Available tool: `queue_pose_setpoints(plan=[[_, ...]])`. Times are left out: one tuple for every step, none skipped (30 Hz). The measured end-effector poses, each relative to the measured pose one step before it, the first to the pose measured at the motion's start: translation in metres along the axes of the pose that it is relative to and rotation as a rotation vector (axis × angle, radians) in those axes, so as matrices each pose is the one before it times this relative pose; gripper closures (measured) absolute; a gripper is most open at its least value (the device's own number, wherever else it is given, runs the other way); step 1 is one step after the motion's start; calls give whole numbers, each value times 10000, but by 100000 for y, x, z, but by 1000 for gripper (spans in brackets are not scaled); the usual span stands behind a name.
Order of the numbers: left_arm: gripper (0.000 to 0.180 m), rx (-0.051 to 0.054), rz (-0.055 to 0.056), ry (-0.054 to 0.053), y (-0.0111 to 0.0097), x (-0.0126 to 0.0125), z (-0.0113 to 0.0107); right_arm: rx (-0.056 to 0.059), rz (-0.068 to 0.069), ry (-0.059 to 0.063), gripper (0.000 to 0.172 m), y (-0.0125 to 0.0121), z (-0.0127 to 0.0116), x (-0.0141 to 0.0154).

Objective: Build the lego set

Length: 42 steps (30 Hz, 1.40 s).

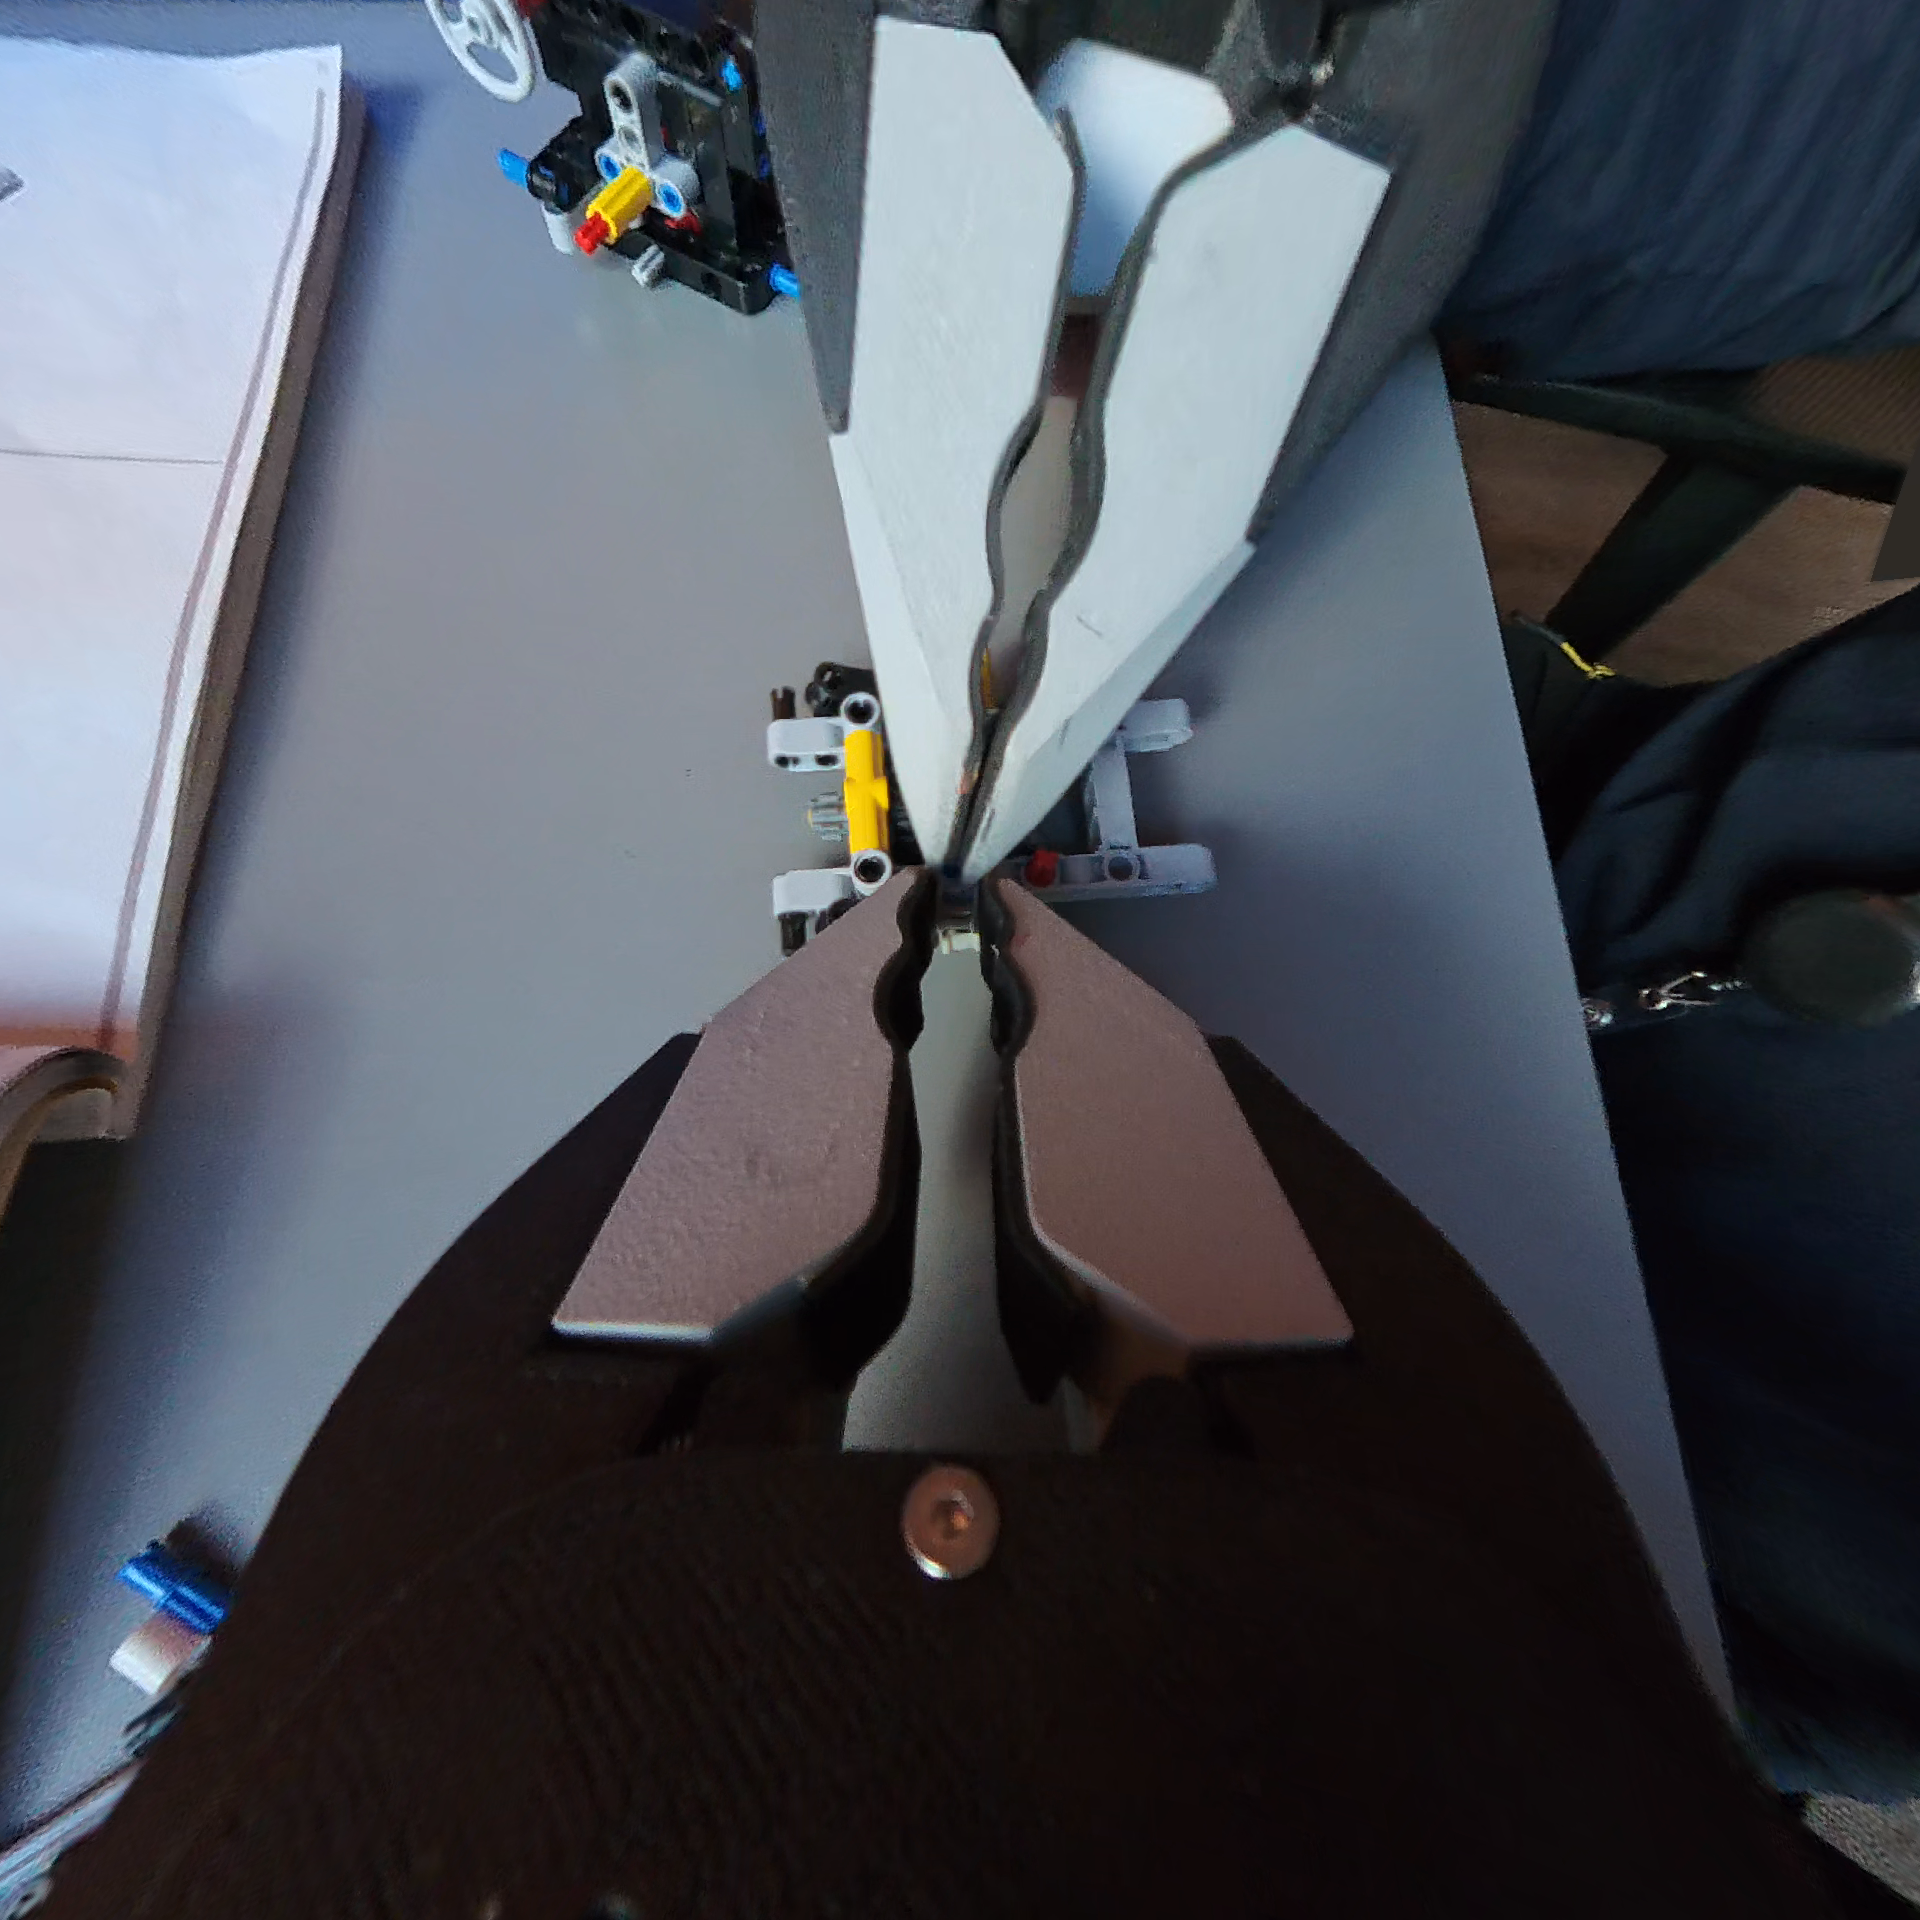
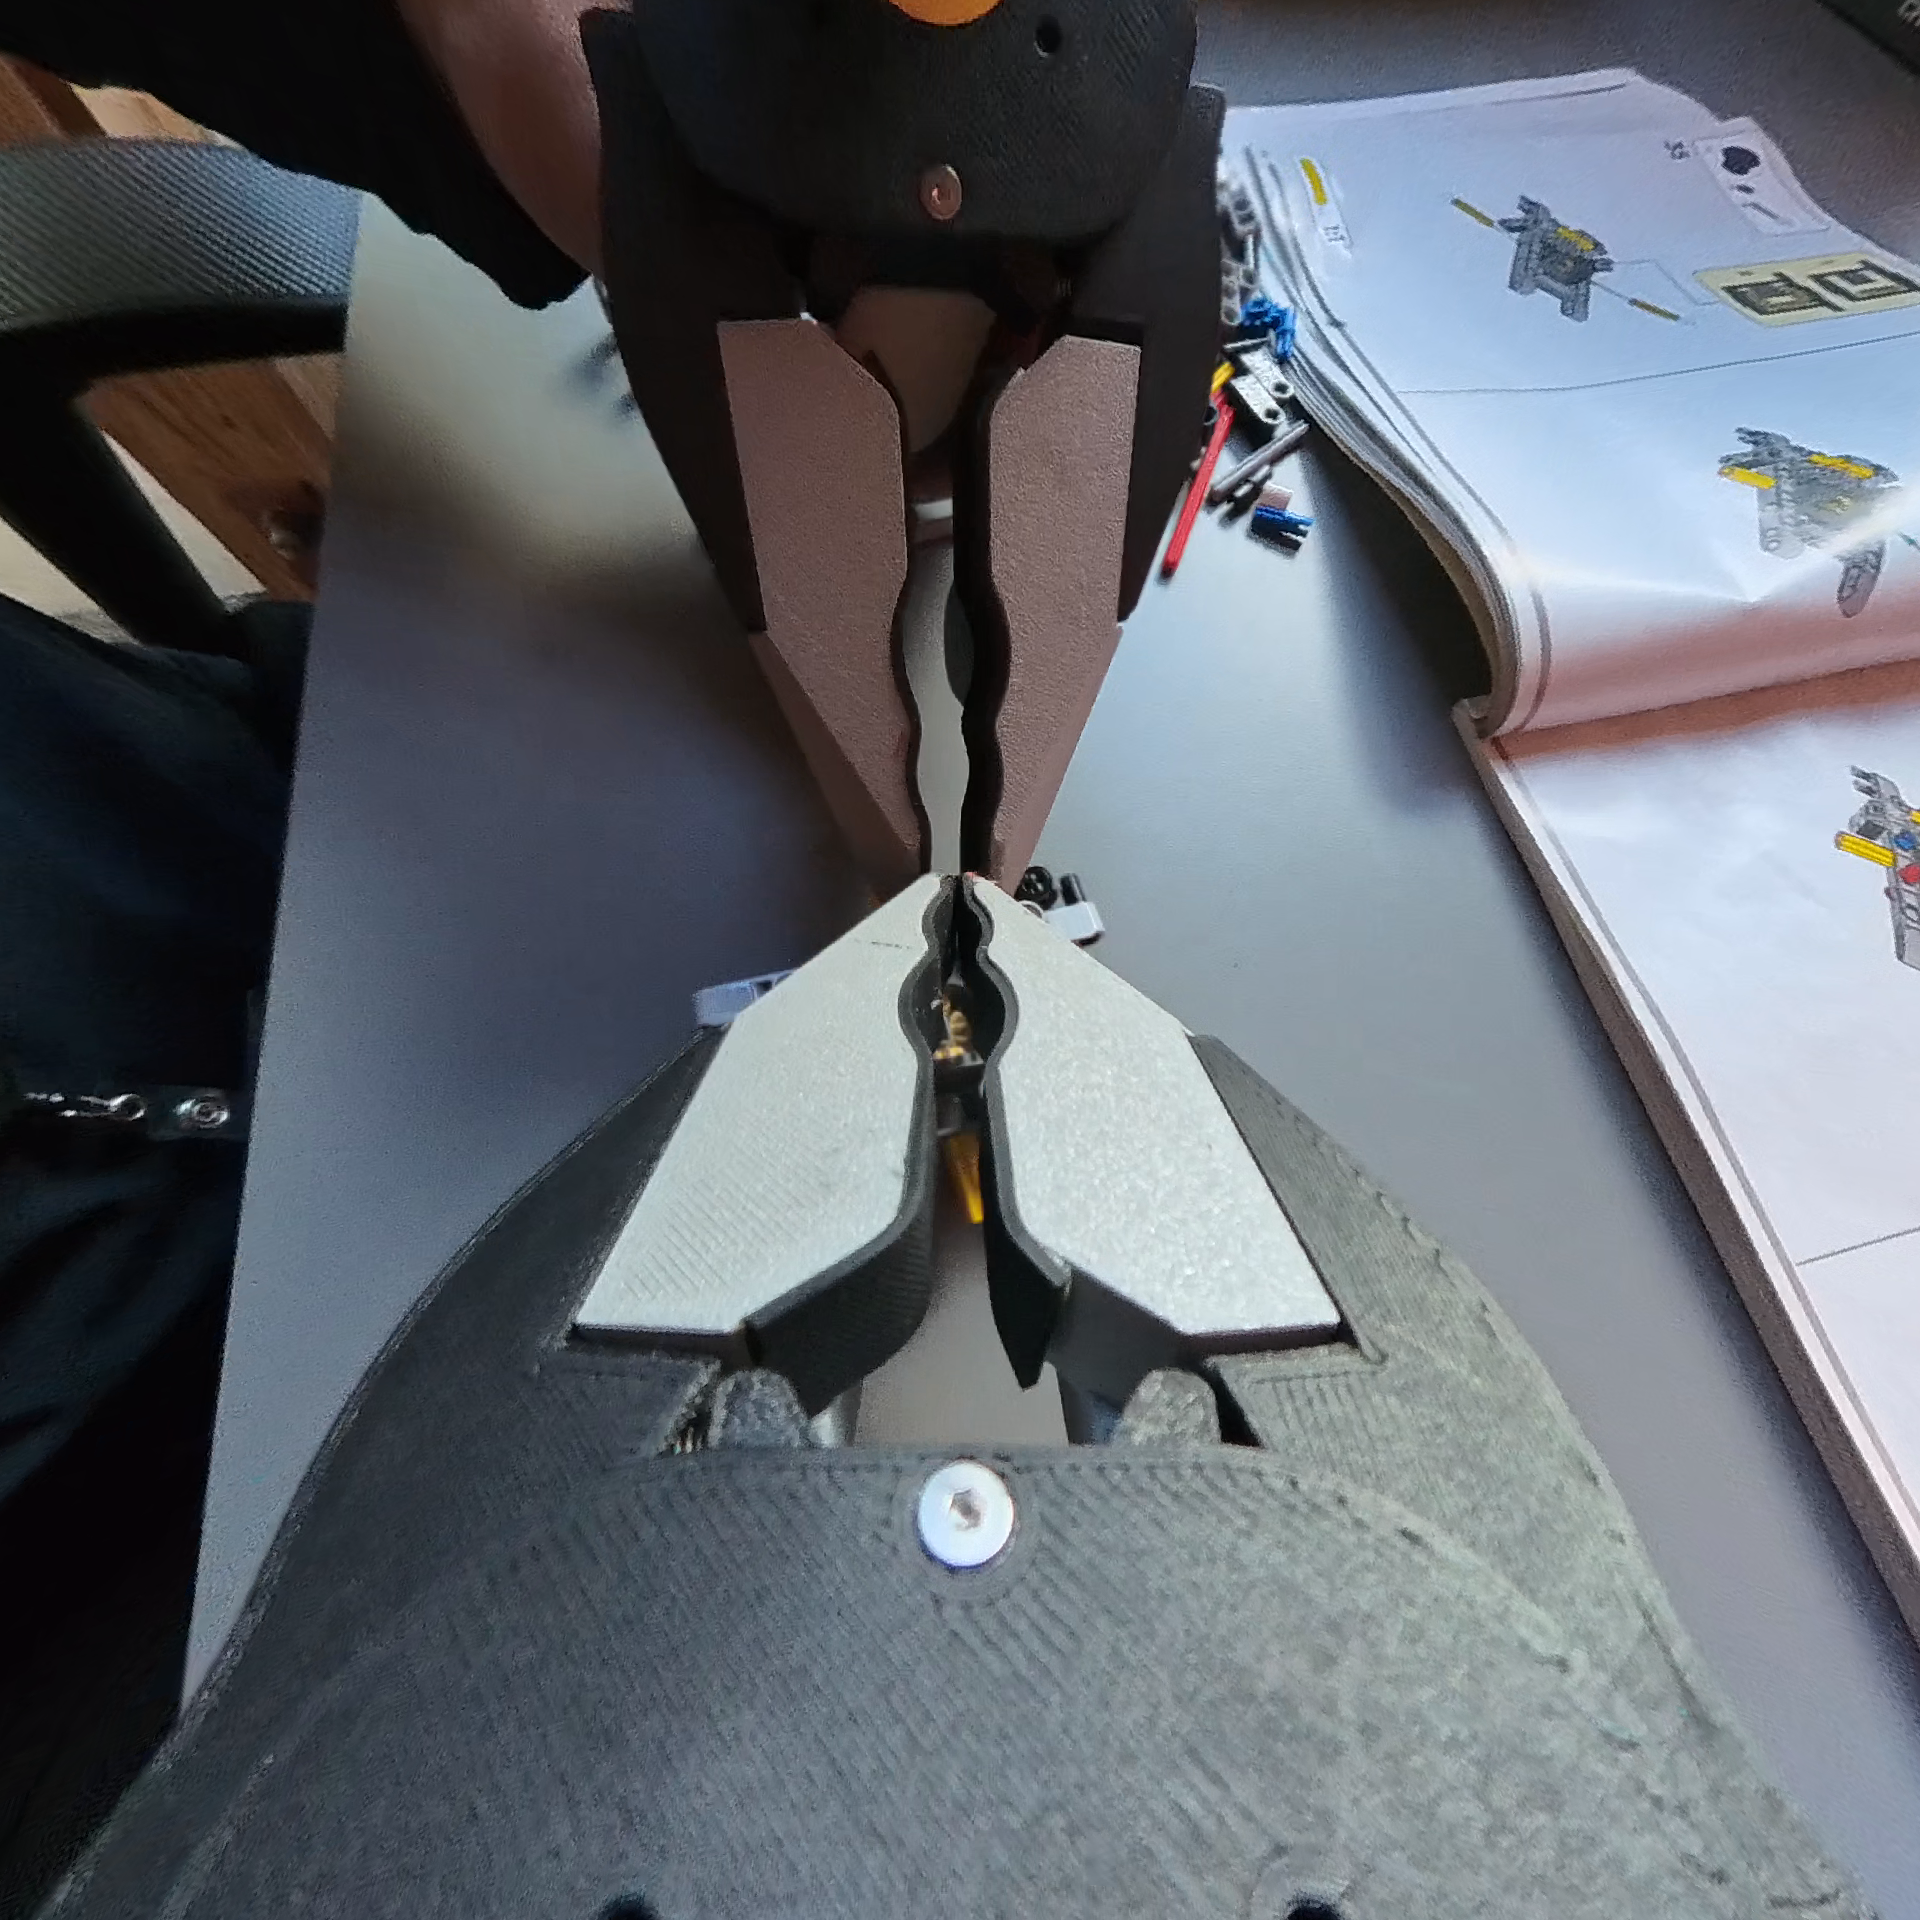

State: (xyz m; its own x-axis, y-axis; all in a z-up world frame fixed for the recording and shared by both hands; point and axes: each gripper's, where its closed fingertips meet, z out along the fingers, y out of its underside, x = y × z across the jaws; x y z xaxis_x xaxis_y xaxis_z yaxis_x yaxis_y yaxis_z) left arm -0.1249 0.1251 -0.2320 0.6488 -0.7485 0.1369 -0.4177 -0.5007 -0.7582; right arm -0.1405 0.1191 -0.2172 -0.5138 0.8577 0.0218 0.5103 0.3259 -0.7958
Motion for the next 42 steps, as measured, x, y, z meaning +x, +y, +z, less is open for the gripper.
queue_pose_setpoints(plan=[[175, -138, 22, -50, 34, -119, -42, 9, -50, 89, 172, 18, 77, 75], [175, -102, 65, 0, 10, -12, -6, -18, -49, 23, 172, 14, -17, 23], [175, -74, 48, 12, -22, 14, 20, -30, -55, -5, 172, 38, -50, 8], [175, -59, 23, -10, -35, -23, 45, -5, 27, -34, 172, 49, -53, 23], [175, -56, -24, 32, -26, 9, 51, 56, 120, -92, 172, 47, -66, -7], [175, -48, -91, 64, -41, 31, 46, 118, 142, -122, 172, 59, -60, -13], [175, -42, -115, 31, -48, 22, 64, 151, 178, -144, 172, 54, -75, -18], [175, -36, -106, 48, -38, 59, 79, 120, 258, -190, 172, 61, -73, -51], [175, -21, -115, 26, -47, 38, 62, 83, 279, -188, 172, 53, -79, -31], [175, -38, -174, 17, -29, 13, 40, 55, 206, -128, 172, 35, -42, 13], [175, -65, -210, 30, -16, -5, 25, 27, 57, -28, 172, 32, -20, 45], [175, -71, -226, 64, -16, 4, 23, -23, -86, 53, 172, 62, -24, 40], [175, -92, -211, 97, -19, 59, 51, -77, -228, 116, 172, 68, -37, 27], [175, -105, -126, 34, -7, 21, 50, -88, -245, 126, 172, 69, -32, 5], [175, -122, -37, 11, -3, 36, 19, -63, -119, 35, 172, 41, -51, -20], [175, -139, -4, -18, -9, 47, 17, -32, 70, -89, 172, 6, -48, -44], [175, -131, 33, -43, -14, 37, 17, 20, 258, -196, 172, -27, -70, -63], [175, -130, 28, -61, -26, 20, 37, 53, 447, -278, 172, -30, -84, -47], [175, -133, 76, -92, -33, -15, 11, 66, 392, -251, 172, -8, -104, -20], [175, -126, 84, -49, -30, 39, 40, 18, 158, -194, 172, 46, -191, -91], [175, -97, 78, -17, -48, 96, 66, -108, -29, -154, 172, 125, -256, -197], [174, -51, 76, -49, -58, 14, 66, -220, -101, 45, 172, 167, -174, -54], [175, -39, 16, 1, -42, 24, 46, -254, -113, 211, 172, 115, -47, 106], [175, -36, -28, 27, -37, 21, 34, -253, -57, 223, 172, 69, 52, 101], [175, -66, -23, 38, 15, 32, 4, -220, -25, 152, 172, 11, 55, 41], [175, -57, 2, 15, 6, 20, 4, -220, -126, 108, 172, 8, 23, 1], [175, -43, 10, 14, -3, 56, 5, -252, -206, 83, 172, 47, 60, -32], [175, -51, -35, 71, -10, 155, 34, -289, -217, 52, 172, 52, 56, -44], [175, -70, -9, 9, 9, 39, 10, -283, -177, 20, 172, 56, 12, -21], [175, -65, -3, 16, -6, 24, 13, -222, -68, -31, 172, 45, -3, -20], [175, -66, -37, 17, -10, 9, 4, -125, -7, -44, 172, 40, -2, 11], [175, -55, -62, 17, 0, -3, -4, 3, -17, -11, 172, 16, 9, 14], [175, -37, -85, 37, -11, 26, 5, 143, 69, -2, 172, 22, 1, 17], [175, 3, -76, 47, -36, 55, 17, 251, 214, -28, 172, 40, 10, -17], [175, -3, -67, 44, -31, 64, 21, 344, 213, -32, 172, 37, -25, -39], [175, -21, -48, 69, -40, 130, 33, 377, 210, -52, 172, 69, -24, -76], [175, -68, -18, 36, -16, 100, 28, 360, 243, -78, 172, 68, -39, -98], [175, -145, -45, 30, -6, 88, 7, 315, 163, -32, 172, 41, -18, -72], [175, -212, 14, 17, 30, 89, 13, 209, 11, 34, 172, 41, -13, -79], [175, -199, 89, -64, 8, 39, 18, 108, -89, 118, 172, 30, -19, -41], [175, -198, 90, -113, 16, -18, 7, 56, -94, 140, 172, 9, -12, 5], [175, -203, 86, -139, 28, -17, 0, 29, -73, 119, 172, 15, 13, 5]])
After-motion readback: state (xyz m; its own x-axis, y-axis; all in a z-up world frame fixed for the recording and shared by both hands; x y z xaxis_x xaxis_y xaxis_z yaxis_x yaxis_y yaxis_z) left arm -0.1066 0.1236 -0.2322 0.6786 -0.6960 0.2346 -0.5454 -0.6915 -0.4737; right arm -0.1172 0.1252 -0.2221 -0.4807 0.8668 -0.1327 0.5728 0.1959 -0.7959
